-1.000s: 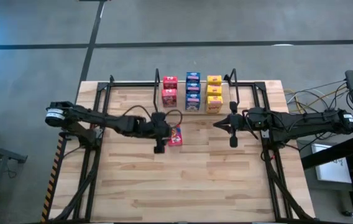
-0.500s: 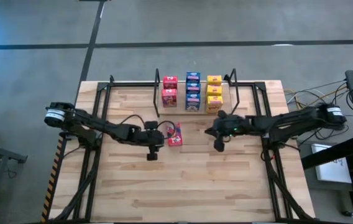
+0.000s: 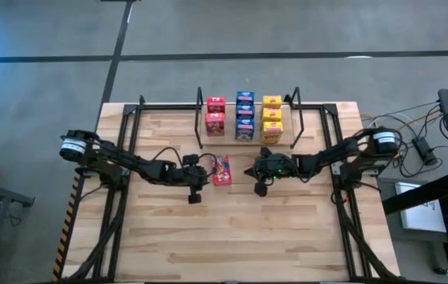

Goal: Stack cereal on shelf
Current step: Put the red cereal box on the shelf aligned with the other red cereal boxes

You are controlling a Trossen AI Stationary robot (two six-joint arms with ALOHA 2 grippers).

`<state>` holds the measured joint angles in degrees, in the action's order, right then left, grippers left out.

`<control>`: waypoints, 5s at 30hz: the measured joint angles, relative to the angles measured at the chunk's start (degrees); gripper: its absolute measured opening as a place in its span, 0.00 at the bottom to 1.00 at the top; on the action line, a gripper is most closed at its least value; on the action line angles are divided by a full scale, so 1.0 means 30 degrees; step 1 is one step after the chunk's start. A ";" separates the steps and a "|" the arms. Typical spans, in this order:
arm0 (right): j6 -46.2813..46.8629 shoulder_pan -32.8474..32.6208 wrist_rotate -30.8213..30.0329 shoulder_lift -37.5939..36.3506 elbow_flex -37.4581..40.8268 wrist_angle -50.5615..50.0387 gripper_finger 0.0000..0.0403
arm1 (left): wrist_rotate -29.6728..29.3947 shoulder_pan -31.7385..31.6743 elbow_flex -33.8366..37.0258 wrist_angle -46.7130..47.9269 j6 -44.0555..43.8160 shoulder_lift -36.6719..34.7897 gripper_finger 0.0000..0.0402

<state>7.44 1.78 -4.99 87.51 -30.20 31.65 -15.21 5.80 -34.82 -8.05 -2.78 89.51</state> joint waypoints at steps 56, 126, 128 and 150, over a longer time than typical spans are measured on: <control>0.6461 -0.0583 0.3645 0.0266 -0.2878 -0.1215 0.02 | 0.4849 -0.0357 -0.2023 -0.1008 -1.2000 -0.1140 0.17; 0.5141 0.1282 0.1647 -0.1823 -0.2953 -0.3433 0.02 | 0.3385 -0.3083 -0.1921 -0.0166 -0.4021 -0.3888 0.17; 0.4917 0.1282 0.1632 -0.2493 -0.2958 -0.4085 0.02 | 0.3323 -0.3082 -0.1921 -0.0164 -0.3665 -0.3888 0.17; 0.1277 0.1290 0.1530 -0.8906 -0.2946 -0.8326 0.02 | 0.3246 -0.2827 -0.1921 -0.3754 -0.3178 -0.2510 0.58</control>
<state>11.27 5.65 -0.40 60.79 -39.03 6.67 -5.48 -2.68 -40.58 -19.31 -12.32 81.98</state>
